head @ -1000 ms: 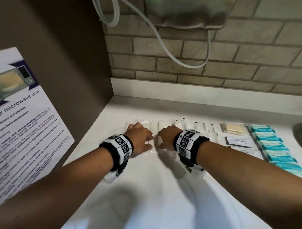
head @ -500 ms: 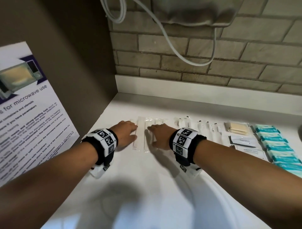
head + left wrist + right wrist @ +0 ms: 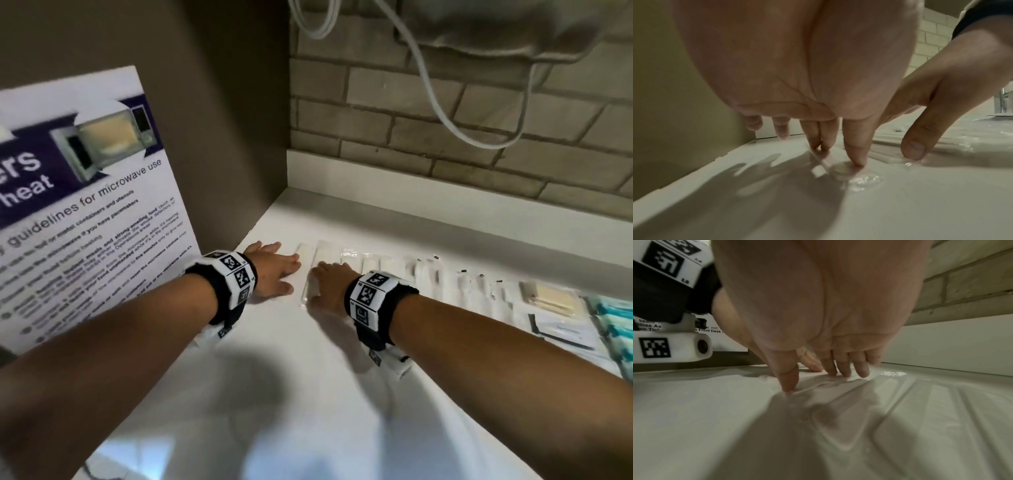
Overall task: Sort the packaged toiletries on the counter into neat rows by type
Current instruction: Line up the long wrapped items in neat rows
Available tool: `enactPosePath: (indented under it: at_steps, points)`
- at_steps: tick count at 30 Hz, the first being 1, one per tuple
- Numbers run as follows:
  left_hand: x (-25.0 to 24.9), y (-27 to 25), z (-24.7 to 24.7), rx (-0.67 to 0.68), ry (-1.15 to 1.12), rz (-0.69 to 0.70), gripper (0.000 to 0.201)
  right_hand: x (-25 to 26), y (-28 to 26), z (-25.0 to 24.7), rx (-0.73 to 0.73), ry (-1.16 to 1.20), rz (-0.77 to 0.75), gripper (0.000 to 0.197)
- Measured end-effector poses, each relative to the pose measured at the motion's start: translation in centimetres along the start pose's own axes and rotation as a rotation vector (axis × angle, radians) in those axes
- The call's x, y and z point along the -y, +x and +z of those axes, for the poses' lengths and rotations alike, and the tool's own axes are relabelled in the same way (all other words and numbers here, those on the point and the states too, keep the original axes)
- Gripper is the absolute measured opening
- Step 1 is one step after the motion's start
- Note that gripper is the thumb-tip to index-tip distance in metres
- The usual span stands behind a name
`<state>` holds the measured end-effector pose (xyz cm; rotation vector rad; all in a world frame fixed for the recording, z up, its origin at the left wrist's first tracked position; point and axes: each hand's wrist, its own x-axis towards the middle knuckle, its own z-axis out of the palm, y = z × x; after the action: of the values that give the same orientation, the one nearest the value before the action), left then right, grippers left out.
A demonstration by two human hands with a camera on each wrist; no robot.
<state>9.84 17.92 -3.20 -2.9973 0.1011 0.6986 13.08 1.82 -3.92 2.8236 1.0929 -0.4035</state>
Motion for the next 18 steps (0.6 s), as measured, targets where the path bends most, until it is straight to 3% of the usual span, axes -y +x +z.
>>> enactPosePath:
  at_steps: [10, 15, 18]
  points:
    - [0.4, 0.4, -0.4, -0.027, -0.024, -0.02, 0.064, 0.5, 0.7, 0.3, -0.002, 0.035, 0.001, 0.05]
    - [-0.6, 0.6, -1.0, -0.135, -0.1, -0.018, 0.059, -1.1, -0.5, -0.4, 0.032, 0.076, 0.085, 0.079]
    - [-2.9, 0.9, -1.6, -0.18, -0.128, 0.047, 0.056, -3.5, -1.8, -0.9, 0.051, 0.039, 0.157, 0.076]
